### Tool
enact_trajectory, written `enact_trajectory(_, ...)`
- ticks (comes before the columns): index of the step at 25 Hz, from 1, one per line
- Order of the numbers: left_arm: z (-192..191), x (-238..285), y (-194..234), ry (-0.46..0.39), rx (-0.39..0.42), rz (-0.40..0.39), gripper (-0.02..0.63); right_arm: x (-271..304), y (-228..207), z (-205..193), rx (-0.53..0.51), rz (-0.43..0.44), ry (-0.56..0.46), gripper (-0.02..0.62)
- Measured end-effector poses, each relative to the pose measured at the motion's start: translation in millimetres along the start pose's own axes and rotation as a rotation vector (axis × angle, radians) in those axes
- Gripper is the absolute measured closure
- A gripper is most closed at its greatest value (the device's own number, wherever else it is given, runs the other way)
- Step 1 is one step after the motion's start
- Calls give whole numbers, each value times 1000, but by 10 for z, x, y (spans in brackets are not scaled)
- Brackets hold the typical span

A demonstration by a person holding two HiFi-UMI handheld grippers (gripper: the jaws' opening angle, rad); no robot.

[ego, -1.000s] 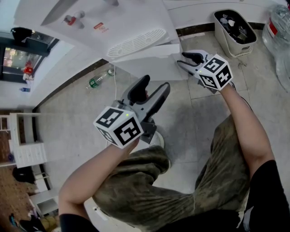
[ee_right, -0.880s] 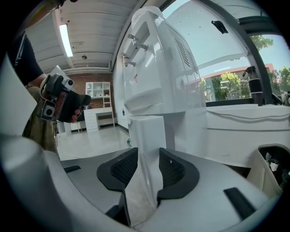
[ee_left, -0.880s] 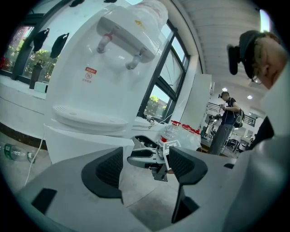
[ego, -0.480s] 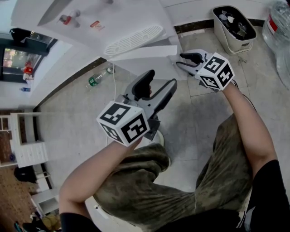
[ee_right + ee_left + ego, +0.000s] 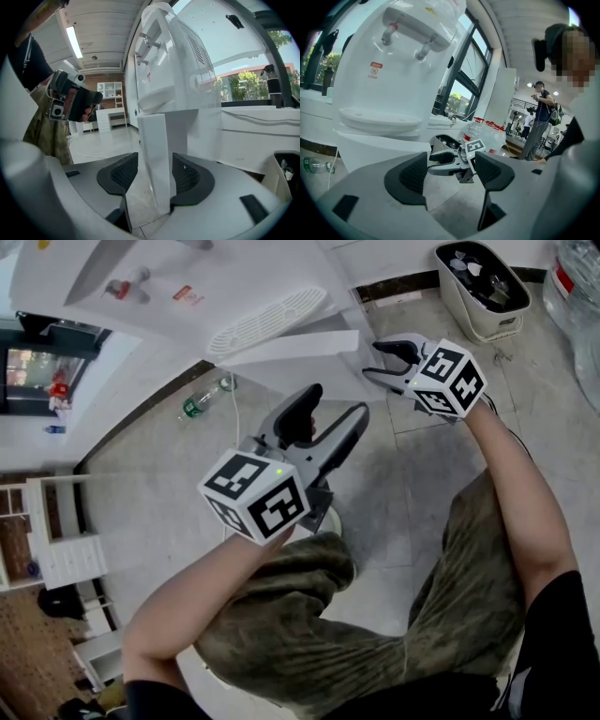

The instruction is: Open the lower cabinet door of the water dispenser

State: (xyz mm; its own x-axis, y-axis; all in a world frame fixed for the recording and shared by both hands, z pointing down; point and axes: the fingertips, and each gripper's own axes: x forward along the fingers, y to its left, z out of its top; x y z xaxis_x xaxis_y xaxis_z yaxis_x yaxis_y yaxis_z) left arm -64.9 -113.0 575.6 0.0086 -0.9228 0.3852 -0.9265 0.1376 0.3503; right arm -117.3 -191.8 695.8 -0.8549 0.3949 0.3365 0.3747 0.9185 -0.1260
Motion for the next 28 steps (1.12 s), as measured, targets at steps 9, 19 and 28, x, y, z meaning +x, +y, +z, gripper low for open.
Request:
enact_trajectory(9,-5,-91,174,-13,-20,40,310,133,15,100,-34,-13,-47,388)
enact_trajectory(19,-53,-94,132,-6,-32,26,310,117,286,63,-104,63,-2,426)
enact_trajectory(28,-248,-60,239,67,-78,56,310,134,707,13,-159,175,28,434)
